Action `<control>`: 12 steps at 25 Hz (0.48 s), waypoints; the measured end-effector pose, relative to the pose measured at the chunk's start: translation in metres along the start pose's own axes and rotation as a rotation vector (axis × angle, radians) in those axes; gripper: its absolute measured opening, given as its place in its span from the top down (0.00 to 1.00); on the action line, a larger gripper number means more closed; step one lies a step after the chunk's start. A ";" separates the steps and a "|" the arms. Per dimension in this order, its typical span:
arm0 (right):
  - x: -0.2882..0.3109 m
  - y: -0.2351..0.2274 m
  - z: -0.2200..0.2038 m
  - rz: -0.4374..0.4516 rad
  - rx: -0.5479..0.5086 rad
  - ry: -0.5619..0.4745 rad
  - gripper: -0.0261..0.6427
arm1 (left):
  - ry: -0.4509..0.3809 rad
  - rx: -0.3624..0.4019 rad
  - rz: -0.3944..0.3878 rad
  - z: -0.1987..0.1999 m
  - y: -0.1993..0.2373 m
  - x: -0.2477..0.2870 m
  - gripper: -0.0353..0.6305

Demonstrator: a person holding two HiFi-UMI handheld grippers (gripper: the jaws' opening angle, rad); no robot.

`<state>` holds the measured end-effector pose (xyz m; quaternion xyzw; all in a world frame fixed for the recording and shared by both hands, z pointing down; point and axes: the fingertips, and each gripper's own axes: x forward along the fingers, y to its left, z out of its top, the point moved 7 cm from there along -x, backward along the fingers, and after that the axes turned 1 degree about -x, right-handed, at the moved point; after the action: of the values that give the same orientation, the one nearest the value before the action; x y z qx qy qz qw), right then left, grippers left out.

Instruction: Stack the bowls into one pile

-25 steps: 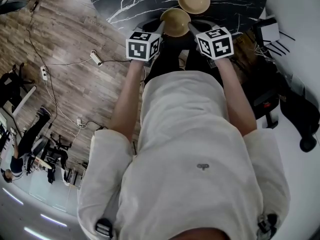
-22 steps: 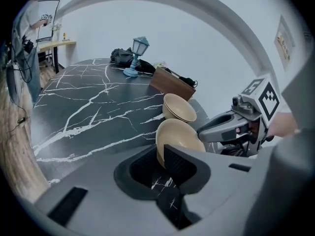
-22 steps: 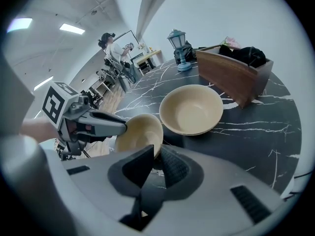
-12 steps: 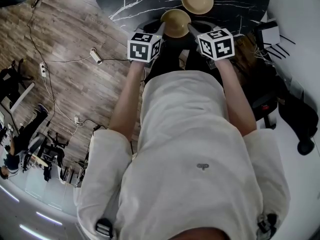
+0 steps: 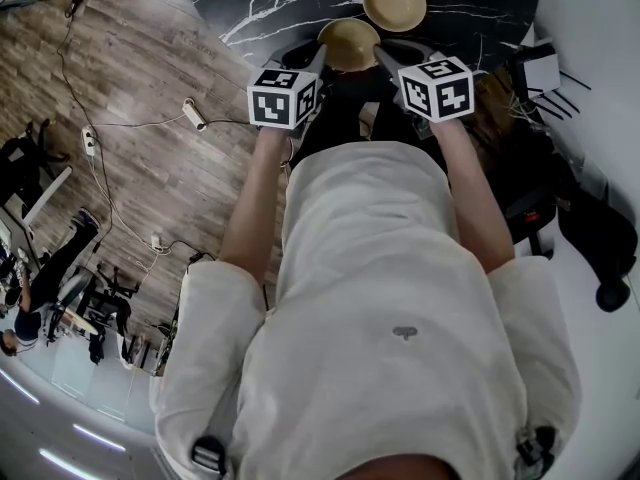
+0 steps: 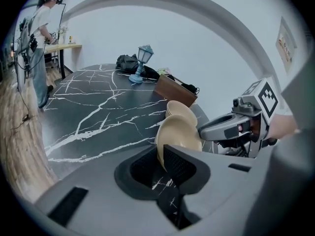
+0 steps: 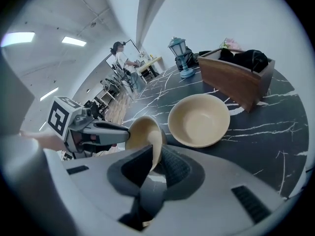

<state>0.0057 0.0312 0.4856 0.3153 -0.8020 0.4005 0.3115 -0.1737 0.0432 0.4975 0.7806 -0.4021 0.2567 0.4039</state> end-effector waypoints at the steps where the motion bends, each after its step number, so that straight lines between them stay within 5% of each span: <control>1: -0.001 0.000 0.003 0.002 -0.002 -0.007 0.87 | -0.007 -0.002 0.001 0.003 0.000 -0.001 0.88; 12: -0.019 0.003 0.028 0.013 -0.007 -0.074 0.87 | -0.080 -0.001 0.001 0.035 -0.006 -0.014 0.88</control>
<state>0.0084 0.0139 0.4567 0.3233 -0.8164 0.3878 0.2803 -0.1736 0.0218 0.4660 0.7900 -0.4183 0.2251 0.3876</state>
